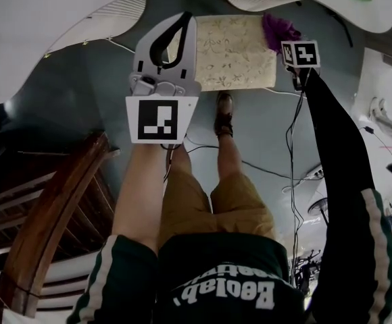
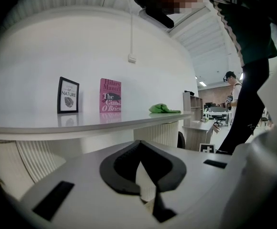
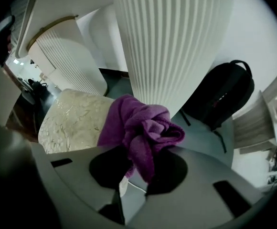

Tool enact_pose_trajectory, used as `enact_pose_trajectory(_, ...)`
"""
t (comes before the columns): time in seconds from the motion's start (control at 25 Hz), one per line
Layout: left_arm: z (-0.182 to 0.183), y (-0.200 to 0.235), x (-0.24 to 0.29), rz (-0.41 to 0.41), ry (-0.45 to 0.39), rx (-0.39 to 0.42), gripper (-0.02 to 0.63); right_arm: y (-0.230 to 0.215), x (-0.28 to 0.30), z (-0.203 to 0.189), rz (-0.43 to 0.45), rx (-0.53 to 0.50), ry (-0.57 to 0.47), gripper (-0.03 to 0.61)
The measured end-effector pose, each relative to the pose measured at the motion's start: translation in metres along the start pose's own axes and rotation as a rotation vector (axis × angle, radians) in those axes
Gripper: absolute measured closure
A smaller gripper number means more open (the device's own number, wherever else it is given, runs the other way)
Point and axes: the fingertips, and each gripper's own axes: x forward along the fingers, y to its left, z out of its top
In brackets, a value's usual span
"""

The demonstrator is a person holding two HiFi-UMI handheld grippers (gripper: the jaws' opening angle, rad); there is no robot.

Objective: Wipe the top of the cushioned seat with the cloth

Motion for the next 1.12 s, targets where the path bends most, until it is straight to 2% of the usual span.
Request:
enact_pose_trajectory(0.12, 0.0, 0.003, -0.003, 0.008, -0.003, -0.005, 0.6, -0.002, -0.012, 0.013, -0.026, 0.02, -0.07, 0.495)
enact_pose_trajectory(0.28, 0.0, 0.018, -0.012, 0.038, -0.009, -0.019, 0.6, 0.023, -0.037, 0.047, 0.02, -0.04, -0.269, 0.495)
enact_pose_trajectory(0.4, -0.005, 0.028, -0.023, 0.06, -0.01, -0.031, 0.6, 0.068, -0.056, 0.067, 0.074, -0.078, -0.352, 0.495)
enact_pose_trajectory(0.6, -0.014, 0.052, -0.047, 0.095, 0.005, -0.034, 0.6, 0.172, -0.075, 0.095, 0.21, -0.104, -0.445, 0.495)
enact_pose_trajectory(0.76, -0.018, 0.072, -0.069, 0.118, 0.006, -0.045, 0.6, 0.259, -0.079, 0.093, 0.32, -0.075, -0.442, 0.495)
enact_pose_trajectory(0.92, -0.024, 0.087, -0.088, 0.135, 0.016, -0.063, 0.6, 0.329, -0.064, 0.076, 0.393, -0.069, -0.377, 0.495)
enact_pose_trajectory(1.0, -0.03, 0.093, -0.095, 0.142, 0.029, -0.066, 0.6, 0.348, -0.046, 0.064, 0.395, -0.063, -0.315, 0.495)
enact_pose_trajectory(1.12, -0.035, 0.1, -0.105, 0.149, 0.034, -0.058, 0.6, 0.355, -0.014, 0.042, 0.347, -0.018, -0.181, 0.495)
